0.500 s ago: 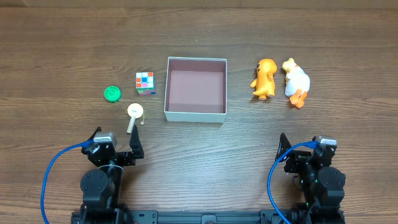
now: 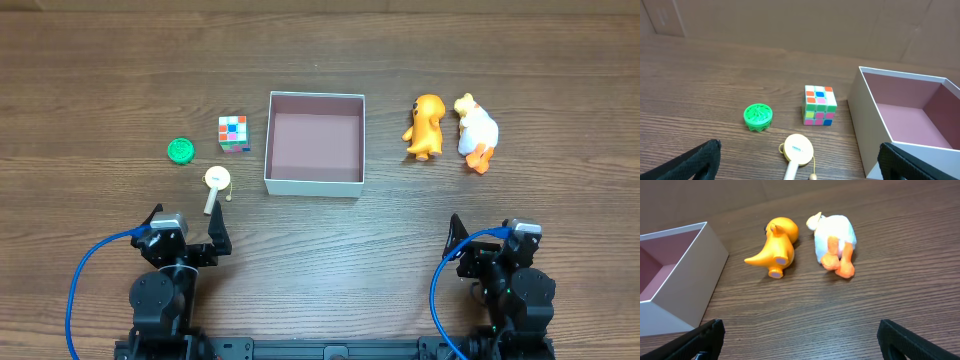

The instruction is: Pack container

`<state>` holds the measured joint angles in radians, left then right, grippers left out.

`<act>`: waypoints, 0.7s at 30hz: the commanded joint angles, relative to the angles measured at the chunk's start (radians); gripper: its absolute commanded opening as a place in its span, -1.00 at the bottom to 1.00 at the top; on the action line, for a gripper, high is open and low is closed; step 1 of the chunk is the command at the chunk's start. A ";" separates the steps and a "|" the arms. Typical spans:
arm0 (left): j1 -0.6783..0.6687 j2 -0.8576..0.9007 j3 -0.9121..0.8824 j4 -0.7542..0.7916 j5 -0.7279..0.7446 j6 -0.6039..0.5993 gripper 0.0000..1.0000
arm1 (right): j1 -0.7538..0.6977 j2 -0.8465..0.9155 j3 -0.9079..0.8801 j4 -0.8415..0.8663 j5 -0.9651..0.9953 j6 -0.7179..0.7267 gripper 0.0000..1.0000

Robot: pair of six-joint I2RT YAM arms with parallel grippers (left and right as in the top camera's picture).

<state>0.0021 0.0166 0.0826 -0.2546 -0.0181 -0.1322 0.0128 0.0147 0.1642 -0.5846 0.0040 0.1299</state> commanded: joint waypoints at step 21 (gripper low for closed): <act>0.007 -0.012 -0.007 0.006 0.008 -0.014 1.00 | -0.003 -0.011 -0.012 0.000 -0.016 0.005 1.00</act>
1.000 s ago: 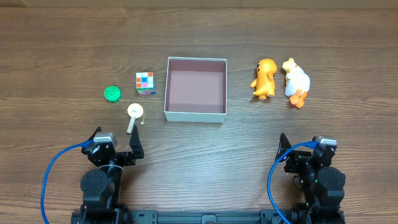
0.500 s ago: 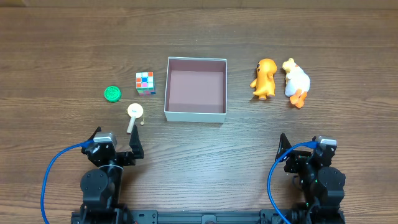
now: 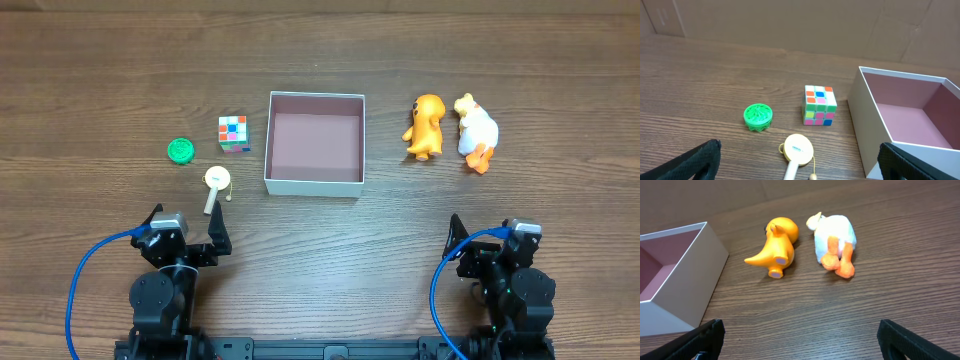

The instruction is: Pack container

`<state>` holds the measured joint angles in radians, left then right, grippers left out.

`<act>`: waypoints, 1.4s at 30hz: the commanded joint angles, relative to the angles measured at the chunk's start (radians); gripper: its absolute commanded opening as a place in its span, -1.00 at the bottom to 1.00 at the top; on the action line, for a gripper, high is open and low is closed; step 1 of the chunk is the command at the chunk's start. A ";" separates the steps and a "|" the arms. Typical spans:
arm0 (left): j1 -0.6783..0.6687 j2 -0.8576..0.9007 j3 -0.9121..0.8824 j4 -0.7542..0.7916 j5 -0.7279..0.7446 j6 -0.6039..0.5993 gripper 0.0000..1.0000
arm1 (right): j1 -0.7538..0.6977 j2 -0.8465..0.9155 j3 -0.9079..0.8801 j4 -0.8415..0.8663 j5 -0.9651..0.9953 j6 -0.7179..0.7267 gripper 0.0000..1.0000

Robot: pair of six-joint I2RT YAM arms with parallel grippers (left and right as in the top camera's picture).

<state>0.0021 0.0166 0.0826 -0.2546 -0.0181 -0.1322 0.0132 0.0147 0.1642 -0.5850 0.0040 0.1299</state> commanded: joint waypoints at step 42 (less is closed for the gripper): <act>0.005 1.055 1.129 -0.627 0.102 -0.020 1.00 | 0.021 1.262 1.242 -0.629 -0.308 -0.014 1.00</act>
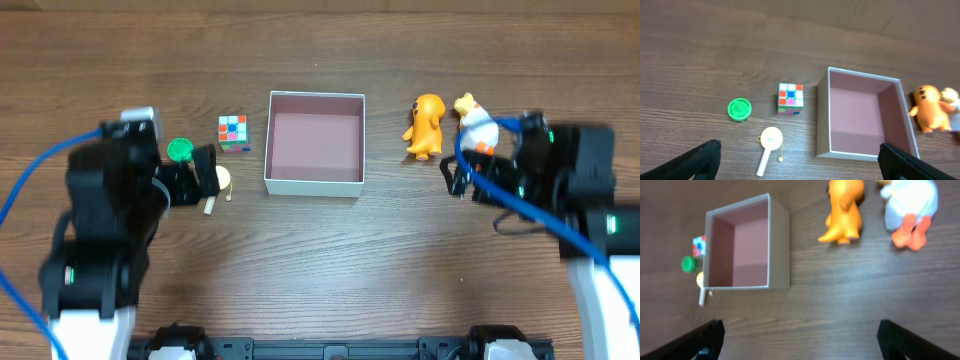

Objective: Pack container
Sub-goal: 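Reach the right gripper to the orange dinosaur and grasp it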

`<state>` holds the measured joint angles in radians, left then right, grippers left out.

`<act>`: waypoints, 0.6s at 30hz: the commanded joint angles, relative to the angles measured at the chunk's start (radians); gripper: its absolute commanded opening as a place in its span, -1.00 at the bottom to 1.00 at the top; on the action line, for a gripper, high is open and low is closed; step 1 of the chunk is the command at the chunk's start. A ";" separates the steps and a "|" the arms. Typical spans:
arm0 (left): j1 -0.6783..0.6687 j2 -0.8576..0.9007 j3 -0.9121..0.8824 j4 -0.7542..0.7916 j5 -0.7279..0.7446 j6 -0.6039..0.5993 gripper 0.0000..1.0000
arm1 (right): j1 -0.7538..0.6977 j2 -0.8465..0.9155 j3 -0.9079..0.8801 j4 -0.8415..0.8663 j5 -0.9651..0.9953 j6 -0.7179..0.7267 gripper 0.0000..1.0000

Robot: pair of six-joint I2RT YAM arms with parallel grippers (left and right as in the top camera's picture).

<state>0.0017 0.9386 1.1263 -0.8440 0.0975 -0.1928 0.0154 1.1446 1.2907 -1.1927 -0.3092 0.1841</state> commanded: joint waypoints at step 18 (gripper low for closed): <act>0.005 0.608 0.094 -0.188 -0.116 0.040 1.00 | 0.051 0.703 0.150 0.388 0.203 -0.075 1.00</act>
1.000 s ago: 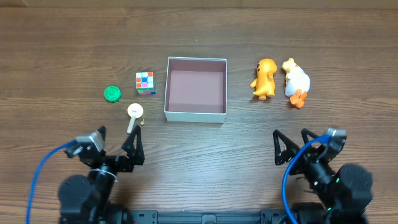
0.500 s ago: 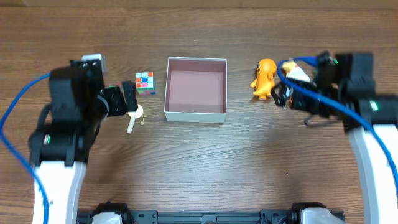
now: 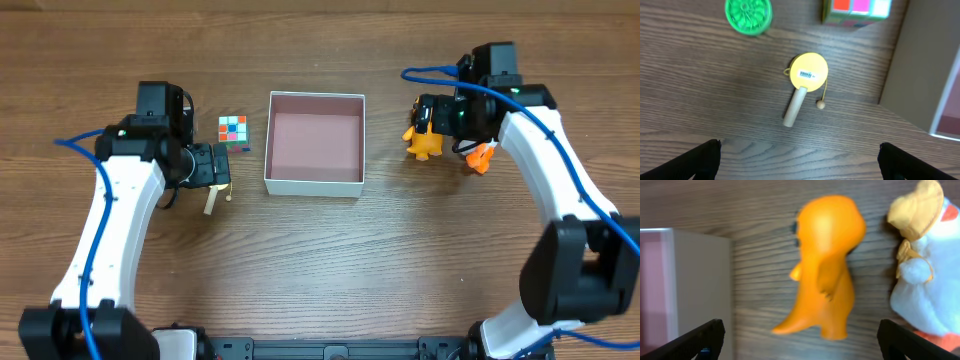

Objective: Pack container
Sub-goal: 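Reach the right gripper to the orange dinosaur and grasp it, then carry the orange dinosaur with the right gripper into the box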

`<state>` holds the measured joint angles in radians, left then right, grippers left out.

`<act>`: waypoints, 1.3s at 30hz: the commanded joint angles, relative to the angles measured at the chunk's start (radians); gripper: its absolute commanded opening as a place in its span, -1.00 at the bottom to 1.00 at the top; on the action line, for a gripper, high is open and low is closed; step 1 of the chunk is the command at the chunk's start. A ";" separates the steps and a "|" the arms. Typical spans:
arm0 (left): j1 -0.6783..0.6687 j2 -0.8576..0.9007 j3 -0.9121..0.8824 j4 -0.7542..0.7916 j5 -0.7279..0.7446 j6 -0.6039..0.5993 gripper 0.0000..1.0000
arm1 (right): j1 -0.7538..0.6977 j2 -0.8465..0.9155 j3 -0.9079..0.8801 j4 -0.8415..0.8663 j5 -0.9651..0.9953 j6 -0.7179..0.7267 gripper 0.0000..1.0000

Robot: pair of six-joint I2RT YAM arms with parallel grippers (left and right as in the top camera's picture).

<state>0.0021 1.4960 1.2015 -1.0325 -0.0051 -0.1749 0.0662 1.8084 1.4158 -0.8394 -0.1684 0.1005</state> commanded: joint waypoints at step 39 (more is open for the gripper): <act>0.039 -0.307 0.282 -0.232 -0.237 0.015 1.00 | 0.523 -0.097 0.158 0.006 0.149 0.357 -0.78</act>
<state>0.0242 1.2751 1.4723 -1.2568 -0.1631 -0.1314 0.5411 1.6478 1.5829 -0.8783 -0.0597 0.3855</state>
